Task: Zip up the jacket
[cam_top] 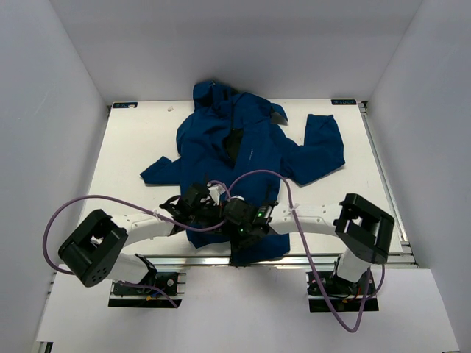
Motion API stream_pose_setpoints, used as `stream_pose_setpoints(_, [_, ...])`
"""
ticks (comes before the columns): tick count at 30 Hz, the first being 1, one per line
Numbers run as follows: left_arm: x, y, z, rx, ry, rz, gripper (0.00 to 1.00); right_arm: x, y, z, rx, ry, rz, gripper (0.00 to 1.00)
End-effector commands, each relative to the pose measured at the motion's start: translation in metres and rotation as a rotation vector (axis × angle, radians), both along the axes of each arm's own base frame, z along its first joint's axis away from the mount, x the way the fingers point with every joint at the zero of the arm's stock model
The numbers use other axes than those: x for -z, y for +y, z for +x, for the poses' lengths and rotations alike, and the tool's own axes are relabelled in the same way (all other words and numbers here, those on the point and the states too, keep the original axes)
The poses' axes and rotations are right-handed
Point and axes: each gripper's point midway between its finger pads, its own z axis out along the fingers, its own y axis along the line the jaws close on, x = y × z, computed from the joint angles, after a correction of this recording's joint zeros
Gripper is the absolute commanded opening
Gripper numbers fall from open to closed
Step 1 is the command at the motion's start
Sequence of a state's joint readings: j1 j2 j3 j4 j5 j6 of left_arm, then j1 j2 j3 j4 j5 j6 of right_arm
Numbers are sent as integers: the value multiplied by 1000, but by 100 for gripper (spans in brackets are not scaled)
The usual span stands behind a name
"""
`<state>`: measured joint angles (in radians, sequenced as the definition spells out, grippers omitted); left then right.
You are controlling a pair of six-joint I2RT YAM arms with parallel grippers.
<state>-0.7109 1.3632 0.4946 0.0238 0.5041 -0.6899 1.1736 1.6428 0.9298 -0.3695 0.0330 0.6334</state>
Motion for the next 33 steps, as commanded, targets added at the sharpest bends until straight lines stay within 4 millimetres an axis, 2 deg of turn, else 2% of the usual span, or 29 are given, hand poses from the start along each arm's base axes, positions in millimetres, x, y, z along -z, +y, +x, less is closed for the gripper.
stream_pose_setpoints(1, [-3, 3, -3, -21, -2, -1, 0, 22, -31, -3, 32, -60, -230, 58])
stream_pose_setpoints(5, [-3, 7, -2, -47, -11, 7, 0, 31, -42, -3, 54, -60, -317, 55])
stream_pose_setpoints(6, [-3, 9, -1, -58, -9, 15, 4, 34, -44, -5, 52, -58, -339, 55])
stream_pose_setpoints(7, [-1, 12, -4, -62, 2, 32, 12, 35, -47, -5, 54, -59, -354, 56])
stream_pose_setpoints(8, [1, 16, -6, -68, 12, 50, 41, 37, -52, -6, 54, -58, -372, 56])
stream_pose_setpoints(9, [2, 20, -2, -90, -1, 72, 51, 43, -61, -11, 47, -51, -397, 57])
stream_pose_setpoints(11, [-3, 20, 1, -100, -26, 69, 54, 45, -63, -15, 39, -44, -390, 57])
stream_pose_setpoints(17, [-10, 20, 22, -152, -80, 113, 49, 52, -64, -21, 11, -13, -383, 49])
stream_pose_setpoints(19, [-14, 19, 30, -173, -100, 114, 49, 54, -66, -23, 0, -10, -381, 37])
stream_pose_setpoints(20, [-21, 16, 36, -186, -109, 108, 49, 55, -67, -23, 0, -2, -377, 23])
stream_pose_setpoints(21, [-23, 16, 39, -193, -114, 111, 49, 54, -66, -23, -5, 4, -366, 14])
stream_pose_setpoints(22, [-25, 15, 41, -196, -120, 110, 50, 56, -68, -22, 1, 4, -354, 10])
stream_pose_setpoints(24, [-34, 13, 45, -196, -138, 98, 50, 49, -68, -14, 24, 8, -297, 0])
stream_pose_setpoints(25, [-36, 13, 45, -194, -143, 95, 53, 46, -62, -7, 34, -4, -245, 0])
stream_pose_setpoints(26, [-38, 12, 45, -189, -148, 91, 55, 40, -68, 0, 63, -3, -199, 0])
stream_pose_setpoints(28, [-47, 10, 45, -176, -170, 73, 59, 27, -65, 10, 65, -29, -109, 0])
stream_pose_setpoints(29, [-47, 11, 43, -160, -170, 78, 62, 8, -54, 16, 64, -52, 22, 0])
stream_pose_setpoints(31, [-54, 11, 43, -150, -188, 71, 64, -16, -50, 34, 102, -93, 151, 0])
stream_pose_setpoints(32, [-55, 13, 41, -143, -188, 80, 67, -46, -41, 37, 83, -127, 272, 0])
stream_pose_setpoints(33, [-58, 13, 41, -139, -194, 79, 68, -56, -45, 45, 102, -157, 302, 0])
